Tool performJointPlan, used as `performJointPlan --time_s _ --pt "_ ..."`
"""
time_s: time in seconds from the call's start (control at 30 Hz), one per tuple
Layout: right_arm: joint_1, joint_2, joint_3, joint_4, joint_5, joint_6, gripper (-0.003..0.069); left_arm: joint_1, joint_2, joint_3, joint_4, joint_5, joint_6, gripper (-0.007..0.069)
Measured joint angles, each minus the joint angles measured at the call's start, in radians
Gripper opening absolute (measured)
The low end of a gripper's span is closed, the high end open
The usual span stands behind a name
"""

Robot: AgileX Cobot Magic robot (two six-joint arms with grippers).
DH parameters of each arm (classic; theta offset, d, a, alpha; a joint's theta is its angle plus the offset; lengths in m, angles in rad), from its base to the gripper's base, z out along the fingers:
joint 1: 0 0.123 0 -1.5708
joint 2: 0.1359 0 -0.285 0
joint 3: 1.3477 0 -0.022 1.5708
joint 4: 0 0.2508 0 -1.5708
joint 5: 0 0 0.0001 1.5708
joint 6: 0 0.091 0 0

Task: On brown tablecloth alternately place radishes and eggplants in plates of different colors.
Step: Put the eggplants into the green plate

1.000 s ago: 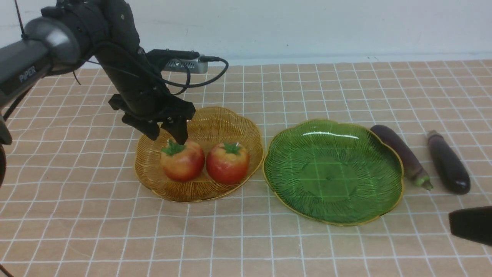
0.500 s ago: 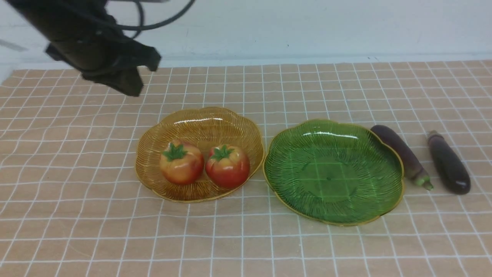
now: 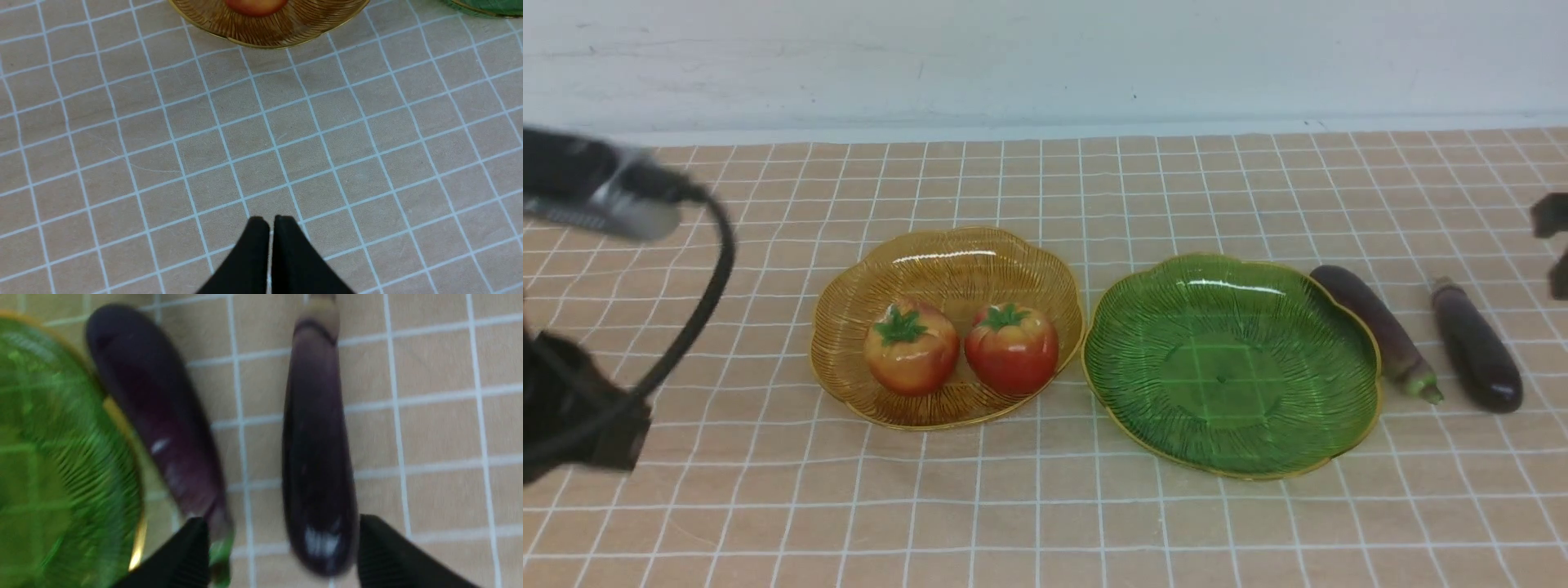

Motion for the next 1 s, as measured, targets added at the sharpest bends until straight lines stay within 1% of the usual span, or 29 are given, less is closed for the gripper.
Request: performJointPlan --time_s 0.07,0.1,0.17,0.23,0.27,0.3,0.33,0.4,0.43,0.47,0.53,0.6,0.63,0.7,0.77,0.8,0.93,1.0 --pt "0.000 0.090 -0.034 -0.019 -0.038 0.000 0.0540 0.000 -0.022 0.007 0.010 0.000 0.000 -0.0003" --pt "0.000 0.128 -0.049 -0.026 -0.044 0.000 0.0568 0.000 -0.027 0.008 0.012 0.000 0.000 -0.0003" --pt "0.000 0.206 -0.077 -0.037 -0.055 0.000 0.0596 0.000 -0.032 0.008 0.015 0.001 0.000 -0.0003" --pt "0.000 0.263 -0.094 -0.045 -0.058 0.006 0.0596 0.000 -0.032 0.008 0.015 0.001 -0.004 -0.0003" --pt "0.000 0.287 -0.101 -0.045 -0.053 0.013 0.0586 0.000 -0.032 0.008 0.015 0.001 -0.005 -0.0003" --pt "0.000 0.302 -0.105 -0.045 -0.052 0.021 0.0561 0.000 -0.032 0.008 0.015 0.001 -0.005 -0.0003" --pt "0.000 0.309 -0.108 -0.045 -0.049 0.022 0.0513 0.000 -0.032 0.008 0.015 0.001 -0.005 -0.0003" --pt "0.000 0.308 -0.127 -0.048 -0.031 0.023 0.0367 0.000 -0.032 0.008 0.015 0.001 -0.006 -0.0003" --pt "0.000 0.303 -0.143 -0.053 -0.015 0.025 0.0322 0.000 -0.032 0.008 0.015 0.002 -0.006 -0.0003" --pt "0.000 0.290 -0.171 -0.057 0.009 0.025 0.0338 0.000 -0.032 0.008 0.015 0.003 -0.006 -0.0003" --pt "0.000 0.249 -0.224 -0.042 0.058 0.027 0.0342 0.000 -0.032 0.008 0.015 0.004 -0.007 -0.0003" --pt "0.007 0.186 -0.272 0.046 0.093 0.029 0.0342 0.000 -0.032 0.008 0.015 0.004 -0.007 -0.0003" --pt "0.019 0.156 -0.291 0.120 0.109 0.018 0.0342 0.000 -0.032 0.008 0.015 0.002 -0.007 -0.0003" --pt "0.073 0.116 -0.311 0.231 0.125 -0.015 0.0342 0.000 -0.032 0.008 0.015 -0.003 -0.007 -0.0003" --pt "0.171 0.109 -0.311 0.286 0.135 -0.059 0.0342 0.000 -0.032 0.008 0.015 -0.007 -0.007 -0.0003" --pt "0.232 0.118 -0.311 0.284 0.136 -0.075 0.0342 0.000 -0.032 0.008 0.015 -0.007 -0.007 -0.0003" --pt "0.383 0.177 -0.311 0.213 0.123 -0.092 0.0342 0.000 -0.032 0.008 0.015 -0.007 -0.007 -0.0003" --pt "0.430 0.214 -0.311 0.164 0.113 -0.079 0.0342 0.000 -0.032 0.008 0.015 -0.006 -0.007 -0.0003"
